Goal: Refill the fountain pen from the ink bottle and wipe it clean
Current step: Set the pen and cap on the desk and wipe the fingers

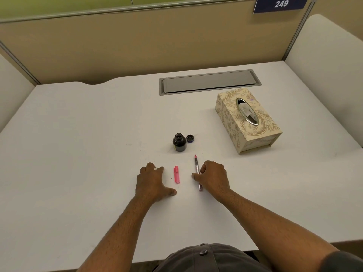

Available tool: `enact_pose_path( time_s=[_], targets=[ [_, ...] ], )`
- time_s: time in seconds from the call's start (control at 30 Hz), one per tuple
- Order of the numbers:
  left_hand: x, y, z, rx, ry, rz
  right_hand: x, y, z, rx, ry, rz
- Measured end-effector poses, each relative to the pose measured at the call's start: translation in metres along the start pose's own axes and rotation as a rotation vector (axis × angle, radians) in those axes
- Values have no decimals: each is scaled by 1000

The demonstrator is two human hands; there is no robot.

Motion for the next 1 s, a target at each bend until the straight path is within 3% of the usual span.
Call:
enact_pose_path(
  time_s=[0.47,0.57,0.67,0.77,0.9,1.0],
  targets=[
    [0,0,4,-92,-25,-18,-9,-1,10,-21,-21,-12],
    [-6,-6,20,-572,-51,-8,-15,9,27,69,-108,51],
    [-17,-24,26,-1146,78,4,-23,24,44,270,-165,147],
    [-26,-42,23,-1468,215,37,-36,43,51,288,-158,317],
    [-34,-58,11,-1621,322,46,-60,62,41,204,-179,550],
    [-42,-65,5,-1586,345,14,-77,62,39,179,-338,642]
  ],
)
Point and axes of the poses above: each hand's wrist, its own x-axis towards the middle knuckle, its own z-axis out of the back of the hand, y = z × x, the point moved 9 cm from there along x, towards the middle knuckle, and after that the axes turned 14 degrees about -x, right-handed, at the moved point
